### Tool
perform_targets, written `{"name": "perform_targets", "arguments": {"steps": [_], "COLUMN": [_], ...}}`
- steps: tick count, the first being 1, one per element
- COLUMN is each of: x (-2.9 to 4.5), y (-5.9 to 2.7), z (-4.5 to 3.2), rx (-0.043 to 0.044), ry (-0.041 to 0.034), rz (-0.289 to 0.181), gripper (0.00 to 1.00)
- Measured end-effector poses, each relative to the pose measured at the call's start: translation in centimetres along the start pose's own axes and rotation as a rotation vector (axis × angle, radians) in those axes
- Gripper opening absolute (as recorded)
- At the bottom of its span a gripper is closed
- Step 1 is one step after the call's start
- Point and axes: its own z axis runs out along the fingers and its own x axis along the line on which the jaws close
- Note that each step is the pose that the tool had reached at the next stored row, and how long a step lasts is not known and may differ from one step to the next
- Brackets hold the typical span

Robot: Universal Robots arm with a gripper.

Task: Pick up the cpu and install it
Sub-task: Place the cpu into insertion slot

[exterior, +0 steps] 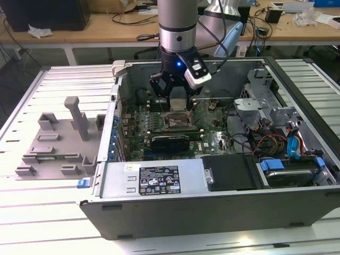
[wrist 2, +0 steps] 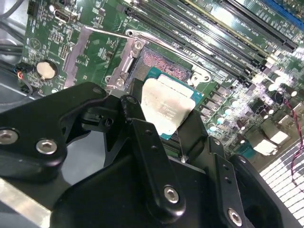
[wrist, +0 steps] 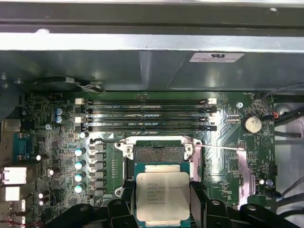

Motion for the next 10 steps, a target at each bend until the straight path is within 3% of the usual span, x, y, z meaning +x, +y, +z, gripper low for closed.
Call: {"name": "perform_targets", "arguments": {"steps": [4, 10], "x": [0.0, 0.0], "y": [0.0, 0.0], "z": [0.01, 0.01], "rx": [0.0049, 0.0099], "ry": [-0.0053, -0.0106], "rz": [0.125, 0.251], "gripper": [0.54, 0.54]}}
